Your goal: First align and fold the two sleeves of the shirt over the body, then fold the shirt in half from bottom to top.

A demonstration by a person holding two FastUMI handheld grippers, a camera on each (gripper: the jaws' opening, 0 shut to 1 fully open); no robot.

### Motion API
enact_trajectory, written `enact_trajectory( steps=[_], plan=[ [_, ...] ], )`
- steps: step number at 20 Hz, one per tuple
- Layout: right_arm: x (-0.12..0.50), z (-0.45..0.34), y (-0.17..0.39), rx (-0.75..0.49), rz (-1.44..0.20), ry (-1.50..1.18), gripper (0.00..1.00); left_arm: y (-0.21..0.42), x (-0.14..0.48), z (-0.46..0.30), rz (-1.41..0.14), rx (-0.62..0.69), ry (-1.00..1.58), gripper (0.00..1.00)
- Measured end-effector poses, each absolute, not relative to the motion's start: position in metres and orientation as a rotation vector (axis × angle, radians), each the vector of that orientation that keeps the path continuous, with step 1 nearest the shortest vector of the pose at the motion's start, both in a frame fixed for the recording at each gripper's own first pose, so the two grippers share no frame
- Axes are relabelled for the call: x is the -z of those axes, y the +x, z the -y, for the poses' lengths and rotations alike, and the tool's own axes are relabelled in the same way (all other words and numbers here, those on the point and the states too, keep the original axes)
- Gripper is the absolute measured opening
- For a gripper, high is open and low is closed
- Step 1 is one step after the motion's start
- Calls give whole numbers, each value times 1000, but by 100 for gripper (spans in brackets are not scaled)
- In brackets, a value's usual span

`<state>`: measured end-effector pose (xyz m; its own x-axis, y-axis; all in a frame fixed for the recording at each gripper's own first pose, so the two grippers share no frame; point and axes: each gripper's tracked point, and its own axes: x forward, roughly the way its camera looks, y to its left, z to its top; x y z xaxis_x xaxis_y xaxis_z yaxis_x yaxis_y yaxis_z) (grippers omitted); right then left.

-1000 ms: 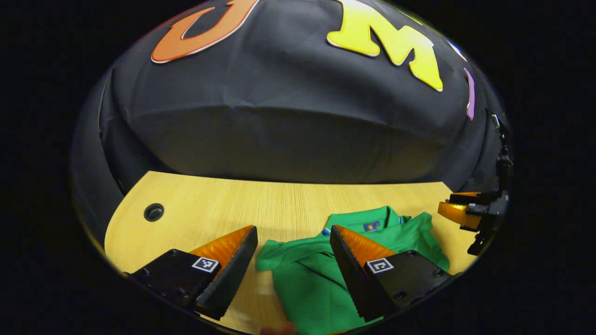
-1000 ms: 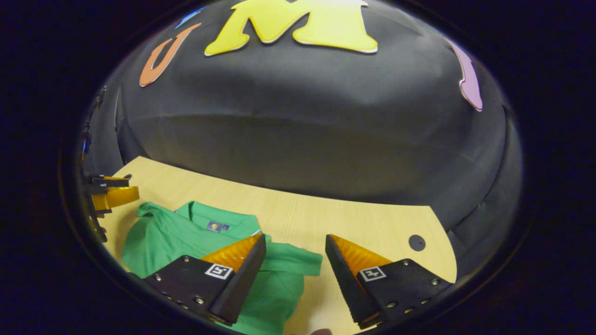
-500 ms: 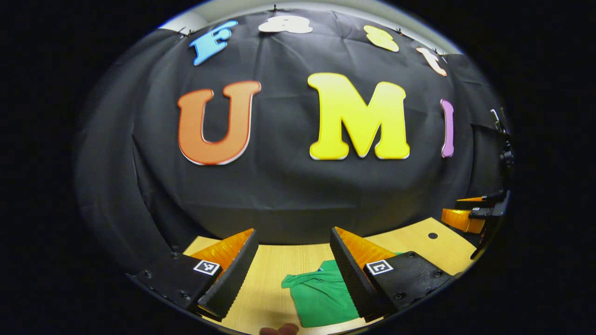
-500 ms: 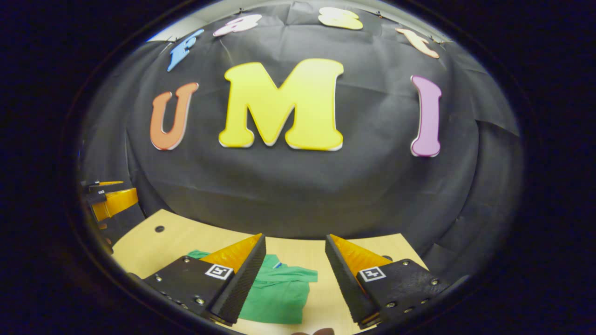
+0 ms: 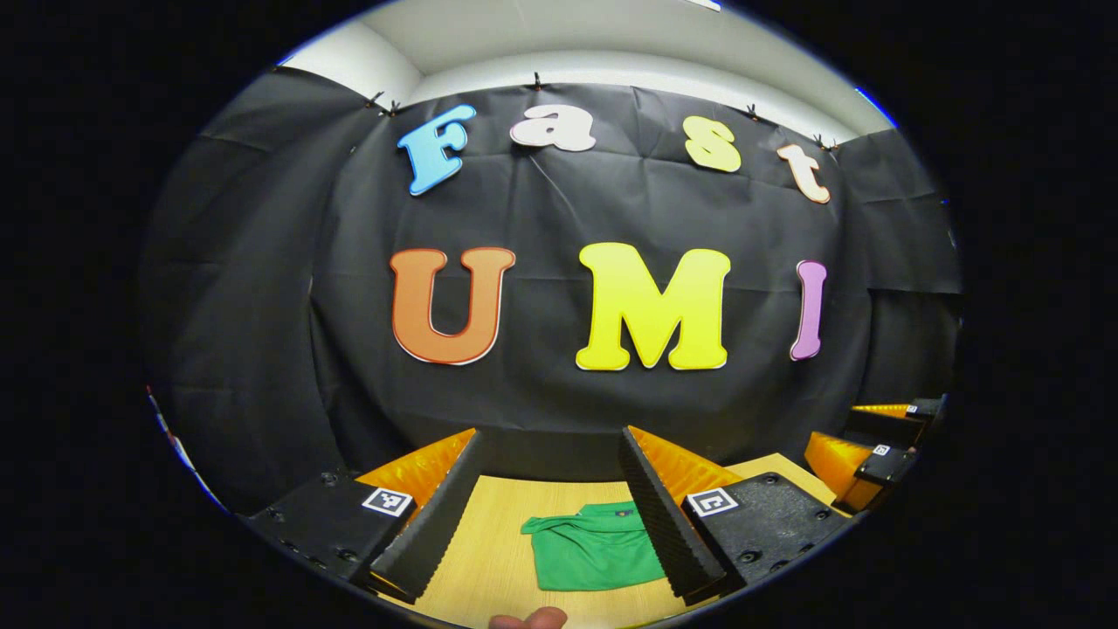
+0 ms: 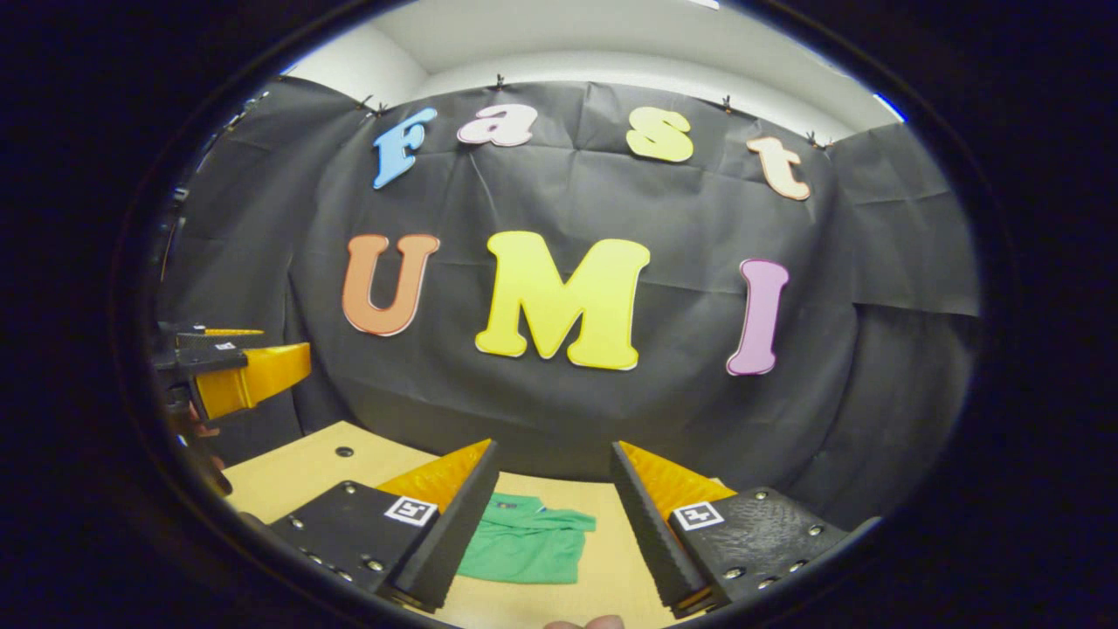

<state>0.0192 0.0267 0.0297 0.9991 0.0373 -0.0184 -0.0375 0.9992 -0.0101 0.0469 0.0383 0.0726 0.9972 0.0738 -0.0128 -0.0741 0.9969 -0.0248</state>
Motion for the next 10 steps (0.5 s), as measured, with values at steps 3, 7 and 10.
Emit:
enact_trajectory(
  steps=[3, 7, 10],
  plan=[
    [-31, -29, -8, -34, -16, 48, 83, 18, -69, -31, -16, -63, -51, 98],
    [-38, -23, -29, -24, 7, 56, 83, -5, -66, -18, -13, -49, -10, 98],
    [-39, -24, -32, -22, 18, 48, 83, -7, -73, -10, 4, -41, 3, 90]
  ],
)
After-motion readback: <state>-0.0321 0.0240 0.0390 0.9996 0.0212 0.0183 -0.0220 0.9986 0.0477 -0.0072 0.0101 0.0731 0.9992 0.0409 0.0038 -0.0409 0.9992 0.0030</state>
